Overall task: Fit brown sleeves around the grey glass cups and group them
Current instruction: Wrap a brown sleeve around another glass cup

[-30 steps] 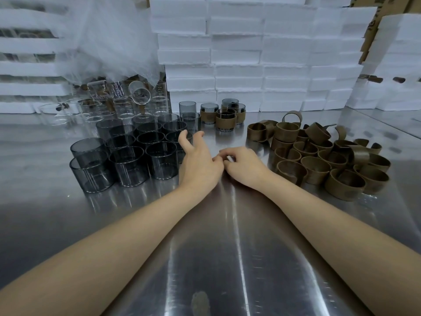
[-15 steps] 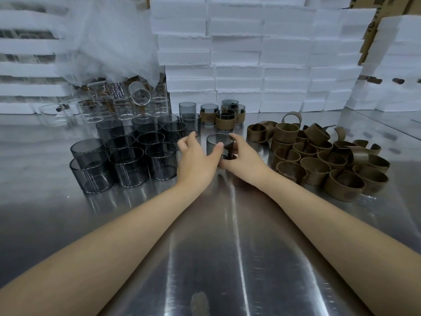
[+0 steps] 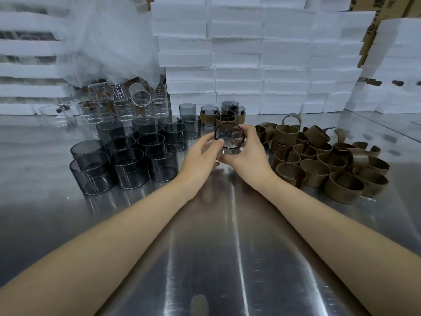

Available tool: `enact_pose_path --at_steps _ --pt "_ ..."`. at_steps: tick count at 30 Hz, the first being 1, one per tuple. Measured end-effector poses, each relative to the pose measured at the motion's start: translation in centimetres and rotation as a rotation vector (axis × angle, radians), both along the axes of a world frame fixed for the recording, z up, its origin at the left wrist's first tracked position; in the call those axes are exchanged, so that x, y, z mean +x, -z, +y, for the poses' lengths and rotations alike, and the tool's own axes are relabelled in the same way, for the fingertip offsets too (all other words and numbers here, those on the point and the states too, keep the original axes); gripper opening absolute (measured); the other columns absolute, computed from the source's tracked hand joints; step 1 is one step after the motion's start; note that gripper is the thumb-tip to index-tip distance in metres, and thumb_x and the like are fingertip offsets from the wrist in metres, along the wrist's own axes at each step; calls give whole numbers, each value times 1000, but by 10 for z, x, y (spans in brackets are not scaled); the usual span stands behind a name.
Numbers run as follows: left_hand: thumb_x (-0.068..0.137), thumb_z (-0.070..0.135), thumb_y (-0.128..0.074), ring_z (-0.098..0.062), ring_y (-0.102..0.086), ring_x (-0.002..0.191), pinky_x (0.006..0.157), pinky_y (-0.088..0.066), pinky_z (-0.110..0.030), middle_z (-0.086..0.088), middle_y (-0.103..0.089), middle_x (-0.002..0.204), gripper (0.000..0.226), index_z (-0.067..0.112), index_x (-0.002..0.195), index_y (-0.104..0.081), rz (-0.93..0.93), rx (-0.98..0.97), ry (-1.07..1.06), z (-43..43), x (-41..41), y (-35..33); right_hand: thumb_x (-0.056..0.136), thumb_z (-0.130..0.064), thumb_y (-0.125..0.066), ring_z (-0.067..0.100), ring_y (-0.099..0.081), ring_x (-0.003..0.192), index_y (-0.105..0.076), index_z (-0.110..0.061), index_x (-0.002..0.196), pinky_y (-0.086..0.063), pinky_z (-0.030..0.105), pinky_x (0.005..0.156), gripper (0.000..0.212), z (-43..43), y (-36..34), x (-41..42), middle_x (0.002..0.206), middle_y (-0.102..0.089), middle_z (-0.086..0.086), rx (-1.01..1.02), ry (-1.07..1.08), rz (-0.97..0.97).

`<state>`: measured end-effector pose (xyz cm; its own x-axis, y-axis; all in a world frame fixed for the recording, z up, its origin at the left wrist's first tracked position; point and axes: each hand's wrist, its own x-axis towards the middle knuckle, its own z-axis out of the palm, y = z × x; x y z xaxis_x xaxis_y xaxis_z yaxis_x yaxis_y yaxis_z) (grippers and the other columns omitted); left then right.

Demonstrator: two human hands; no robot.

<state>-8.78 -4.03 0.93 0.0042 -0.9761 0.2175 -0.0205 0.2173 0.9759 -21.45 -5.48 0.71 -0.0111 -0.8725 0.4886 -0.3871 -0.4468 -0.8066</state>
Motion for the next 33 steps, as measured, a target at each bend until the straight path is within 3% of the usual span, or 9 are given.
enact_pose_path --at_steps 6,10,14,18,26,30,33 --pt "97 21 -52 -5 -63 79 69 -51 -19 11 -70 98 23 31 112 -66 67 20 7 2 0 -4 68 -12 -86 -1 -53 104 -35 -22 122 -37 -1 83 74 0 2 1 115 -54 -7 16 -67 -50" --pt "97 20 -52 -7 -61 78 65 -52 -17 12 -69 91 21 34 100 -67 99 16 5 2 0 -4 66 -3 -84 -11 -54 102 -44 -28 120 -41 5 89 72 -2 2 1 111 -56 -18 -20 -89 -35" --pt "99 24 -53 -12 -64 89 70 -55 -20 8 -68 102 22 26 119 -61 148 46 -16 0 1 -4 64 4 -83 -8 -57 102 -51 -27 114 -44 10 89 67 -3 2 -1 111 -59 -13 -37 -120 -58" --pt "100 27 -53 -8 -66 79 68 -55 -19 11 -69 98 32 18 129 -62 162 28 13 3 2 -5 65 6 -82 -14 -55 100 -51 -23 117 -41 3 84 68 -2 1 -2 113 -59 -9 -58 -131 -39" --pt "100 33 -52 -11 -69 86 67 -55 -18 0 -65 112 18 25 113 -62 172 33 18 6 3 -8 66 8 -79 13 -54 115 -53 -11 125 -44 18 98 68 7 -5 -2 121 -56 -2 -128 -157 85" --pt "97 36 -56 -2 -66 79 67 -53 -19 2 -63 108 12 28 106 -61 150 22 3 4 5 -6 67 8 -79 11 -52 114 -55 -8 125 -40 12 96 65 9 -6 -2 123 -54 1 -198 -162 158" --pt "94 37 -62 0 -66 77 76 -54 -26 4 -63 104 26 22 115 -58 140 29 -16 3 4 -5 70 6 -77 9 -50 115 -58 -8 124 -40 15 100 59 7 -6 -2 122 -55 3 -267 -162 237"
